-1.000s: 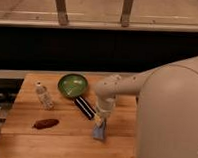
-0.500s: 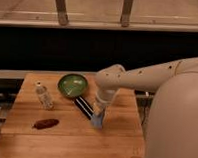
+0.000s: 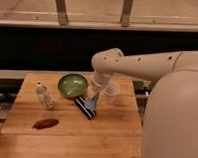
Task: Place the white sponge in the ceramic bowl
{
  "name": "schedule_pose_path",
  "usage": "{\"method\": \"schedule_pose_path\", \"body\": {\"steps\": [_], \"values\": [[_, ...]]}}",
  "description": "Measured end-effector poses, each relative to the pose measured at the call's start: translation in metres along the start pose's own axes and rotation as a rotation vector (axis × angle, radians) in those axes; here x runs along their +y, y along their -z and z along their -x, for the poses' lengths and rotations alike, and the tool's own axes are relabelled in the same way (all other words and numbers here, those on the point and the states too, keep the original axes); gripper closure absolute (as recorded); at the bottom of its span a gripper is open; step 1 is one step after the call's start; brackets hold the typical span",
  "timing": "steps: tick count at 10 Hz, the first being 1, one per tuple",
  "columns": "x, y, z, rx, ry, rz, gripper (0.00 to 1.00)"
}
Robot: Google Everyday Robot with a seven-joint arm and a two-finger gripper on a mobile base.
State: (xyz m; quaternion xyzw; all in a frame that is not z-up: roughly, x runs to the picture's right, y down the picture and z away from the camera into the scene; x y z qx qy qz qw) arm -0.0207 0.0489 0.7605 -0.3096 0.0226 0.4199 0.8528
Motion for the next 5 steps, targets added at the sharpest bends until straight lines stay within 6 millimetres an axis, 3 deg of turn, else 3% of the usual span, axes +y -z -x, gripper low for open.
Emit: {"method": "schedule_pose_path", "body": {"steps": [2, 5], "values": [[0.002, 0.009, 0.041, -0.049, 0.052, 0.020, 1.00], [0.012, 0.014, 0.084, -0.100, 0.132, 0.052, 1.00]]}}
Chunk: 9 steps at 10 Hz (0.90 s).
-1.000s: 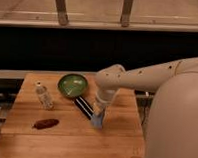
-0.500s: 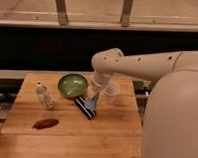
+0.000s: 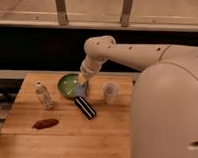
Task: Place the white sponge in the ceramic bowl
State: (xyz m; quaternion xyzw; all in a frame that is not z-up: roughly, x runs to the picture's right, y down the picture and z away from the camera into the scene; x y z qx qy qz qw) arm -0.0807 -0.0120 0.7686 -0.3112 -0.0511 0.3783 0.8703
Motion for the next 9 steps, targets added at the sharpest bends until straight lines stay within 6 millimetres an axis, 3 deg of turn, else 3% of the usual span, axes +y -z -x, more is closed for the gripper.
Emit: {"method": "schedule_pose_path", "body": {"steps": [4, 7, 9], "values": [[-0.005, -0.010, 0.038, -0.060, 0.080, 0.043, 1.00], [-0.029, -0.039, 0.073, -0.056, 0.102, 0.074, 1.00], [-0.038, -0.060, 0.085, -0.052, 0.115, 0.095, 1.00]]}}
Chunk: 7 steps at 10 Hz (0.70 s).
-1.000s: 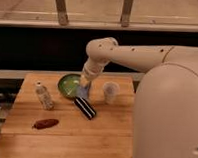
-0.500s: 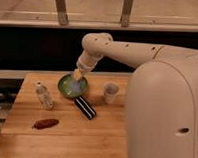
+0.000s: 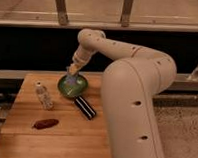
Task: Place the white sponge in the ceramic bowl
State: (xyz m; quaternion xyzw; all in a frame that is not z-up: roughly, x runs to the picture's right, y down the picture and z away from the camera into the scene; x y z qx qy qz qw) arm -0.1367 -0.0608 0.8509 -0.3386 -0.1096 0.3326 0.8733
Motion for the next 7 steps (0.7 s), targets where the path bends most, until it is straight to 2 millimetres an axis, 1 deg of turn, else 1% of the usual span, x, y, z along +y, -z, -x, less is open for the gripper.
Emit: {"method": "schedule_pose_path", "body": {"steps": [2, 3, 6, 7], "values": [[-0.0086, -0.0103, -0.0043, -0.010, 0.000, 0.031, 1.00], [-0.0110, -0.0094, -0.0058, -0.014, -0.003, 0.033, 0.98], [-0.0092, -0.0106, -0.0045, -0.013, 0.000, 0.035, 0.71], [-0.0101, -0.0102, -0.0055, -0.013, -0.002, 0.034, 0.61]]}}
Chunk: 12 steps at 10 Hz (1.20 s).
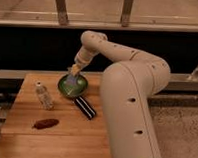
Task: Place the white sponge in the ceramic bowl
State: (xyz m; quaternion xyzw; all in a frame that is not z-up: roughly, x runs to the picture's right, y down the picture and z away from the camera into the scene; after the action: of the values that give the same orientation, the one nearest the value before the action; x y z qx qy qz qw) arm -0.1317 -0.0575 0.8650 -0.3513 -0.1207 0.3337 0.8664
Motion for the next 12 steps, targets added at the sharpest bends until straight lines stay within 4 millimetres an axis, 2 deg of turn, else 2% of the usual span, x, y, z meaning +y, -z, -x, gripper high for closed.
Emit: {"method": "schedule_pose_path", "body": {"steps": [3, 4, 12], "values": [[0.0006, -0.0004, 0.0004, 0.000, 0.001, 0.001, 0.28], [0.0005, -0.0003, 0.0003, 0.000, 0.001, 0.001, 0.22], [-0.0002, 0.0002, -0.0005, 0.000, -0.001, 0.000, 0.20]]}}
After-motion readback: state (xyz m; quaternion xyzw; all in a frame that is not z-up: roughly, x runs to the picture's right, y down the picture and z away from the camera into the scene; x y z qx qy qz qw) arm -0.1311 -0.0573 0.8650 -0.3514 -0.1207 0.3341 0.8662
